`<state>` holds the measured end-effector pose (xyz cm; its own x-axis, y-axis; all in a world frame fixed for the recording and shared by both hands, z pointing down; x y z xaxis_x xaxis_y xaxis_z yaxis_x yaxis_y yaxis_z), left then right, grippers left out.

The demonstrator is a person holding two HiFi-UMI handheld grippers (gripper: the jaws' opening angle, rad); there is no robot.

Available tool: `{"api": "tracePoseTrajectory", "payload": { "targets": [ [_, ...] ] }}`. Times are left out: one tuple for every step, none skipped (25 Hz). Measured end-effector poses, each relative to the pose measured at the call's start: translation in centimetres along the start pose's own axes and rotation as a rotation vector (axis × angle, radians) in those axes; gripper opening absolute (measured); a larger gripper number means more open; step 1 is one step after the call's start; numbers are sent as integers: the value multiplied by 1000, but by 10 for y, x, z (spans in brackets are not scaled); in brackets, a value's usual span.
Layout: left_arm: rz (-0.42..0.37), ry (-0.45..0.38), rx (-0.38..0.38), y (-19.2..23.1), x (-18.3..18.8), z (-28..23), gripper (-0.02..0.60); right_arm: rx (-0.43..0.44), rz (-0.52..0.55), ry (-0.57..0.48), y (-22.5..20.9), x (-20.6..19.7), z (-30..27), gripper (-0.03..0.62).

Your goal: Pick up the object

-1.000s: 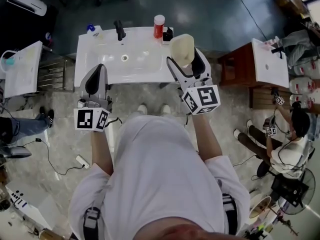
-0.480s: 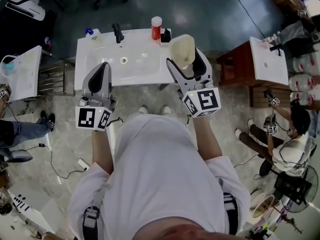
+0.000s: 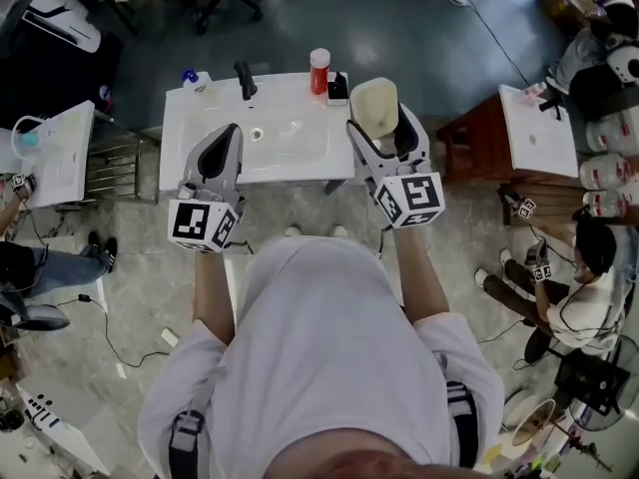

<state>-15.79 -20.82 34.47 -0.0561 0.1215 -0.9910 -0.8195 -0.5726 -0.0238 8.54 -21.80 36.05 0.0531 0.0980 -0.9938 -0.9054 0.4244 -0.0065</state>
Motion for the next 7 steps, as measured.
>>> {"api": "tracePoseTrajectory", "payload": {
  "targets": [
    [0,3,1,3,-2,-2,-2,4,0,2,2,-3,-2,380],
    [0,10,4,5,-6,-3,-2,8,-2,9,4,-6,-4,380],
    [-2,20,6,7,-10,-2,-2,13,-6,17,6,-10,-4,380],
    [-6,30,6,8,-12,-2,-2,17,-10,24,9,-13,-3,380],
    [-12,38,6,9,-14,-1,-2,19,-13,30,10,-15,-3,380],
    [-18,44,4,9,-14,-1,-2,19,-15,34,12,-16,-3,380],
    [-25,49,2,10,-14,0,-2,20,-18,37,13,-16,-4,380]
  ]
}}
Point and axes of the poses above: the fingertips, and each gripper's own axes: z backward along the fingers, y to its left, x out of its top, the point moved 2 cm from there along z, backward along the fingers, and after that the axes turned 6 degrees about -y, right-handed, at the moved point
